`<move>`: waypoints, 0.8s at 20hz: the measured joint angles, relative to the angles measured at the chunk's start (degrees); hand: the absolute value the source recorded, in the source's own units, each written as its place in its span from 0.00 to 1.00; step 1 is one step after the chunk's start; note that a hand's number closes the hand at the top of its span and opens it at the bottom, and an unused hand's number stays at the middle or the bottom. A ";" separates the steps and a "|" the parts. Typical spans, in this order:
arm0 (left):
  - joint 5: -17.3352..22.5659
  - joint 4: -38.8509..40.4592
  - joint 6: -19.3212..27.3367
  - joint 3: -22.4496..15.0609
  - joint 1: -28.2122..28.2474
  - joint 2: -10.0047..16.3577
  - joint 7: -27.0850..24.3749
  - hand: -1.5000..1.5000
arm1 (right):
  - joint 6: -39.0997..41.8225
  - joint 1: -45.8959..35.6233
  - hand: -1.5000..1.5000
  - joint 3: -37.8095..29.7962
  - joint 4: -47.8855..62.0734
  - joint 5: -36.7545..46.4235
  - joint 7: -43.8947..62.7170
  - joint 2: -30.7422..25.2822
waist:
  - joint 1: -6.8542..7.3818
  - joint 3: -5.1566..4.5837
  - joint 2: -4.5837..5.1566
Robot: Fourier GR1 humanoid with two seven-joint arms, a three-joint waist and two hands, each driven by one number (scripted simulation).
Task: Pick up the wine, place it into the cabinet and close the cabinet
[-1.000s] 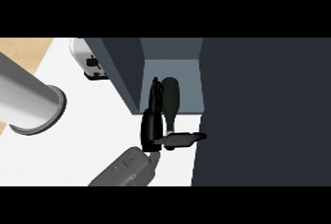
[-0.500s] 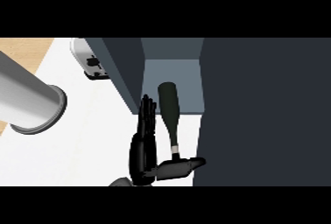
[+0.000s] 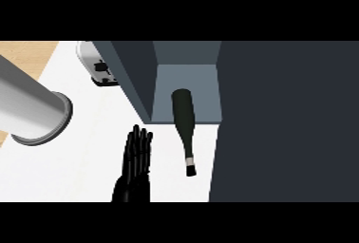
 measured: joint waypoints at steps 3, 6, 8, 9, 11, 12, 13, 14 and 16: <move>-0.60 -4.04 -1.55 -1.14 3.17 3.50 -0.09 0.00 | 1.49 0.66 1.00 0.79 -0.05 -0.80 1.30 -0.48 | -0.05 0.01 -0.03; -0.31 -8.60 -4.08 -0.82 6.82 8.15 -0.26 0.00 | 3.27 1.98 1.00 1.70 0.20 -1.14 0.49 -0.55 | 0.00 0.01 0.00; 0.45 -10.51 -6.48 0.62 7.91 10.91 0.11 0.00 | 3.69 2.36 1.00 3.55 0.07 -1.17 0.93 -0.41 | -0.08 0.00 0.00; 0.77 -11.09 -7.63 1.21 8.54 11.86 0.05 0.00 | 4.41 2.55 1.00 3.25 -0.03 -1.38 0.84 -0.90 | -0.12 -0.01 0.02; 1.20 -13.07 -8.97 2.86 9.62 14.19 0.56 0.00 | 5.21 3.64 1.00 4.43 -0.27 -1.56 0.62 -0.96 | -0.19 -0.01 0.01; 1.81 -14.26 -10.10 3.70 10.72 15.46 0.45 0.00 | 5.18 3.93 1.00 5.67 -0.19 -1.47 0.64 -0.49 | -0.13 -0.01 0.00; 2.26 -15.03 -11.08 4.60 11.58 16.56 0.28 0.00 | 5.42 4.26 1.00 5.85 -0.17 -1.66 1.01 -0.48 | -0.10 -0.03 0.01; 2.56 -15.74 -11.82 5.10 12.82 17.33 -0.27 0.00 | 5.62 5.03 1.00 6.64 -0.10 -1.81 1.16 -0.17 | -0.05 -0.02 0.01; 3.96 -16.41 -13.65 7.43 13.97 18.92 -0.66 0.00 | 5.94 7.22 1.00 8.53 -0.14 -2.21 1.56 0.52 | -0.15 -0.02 0.00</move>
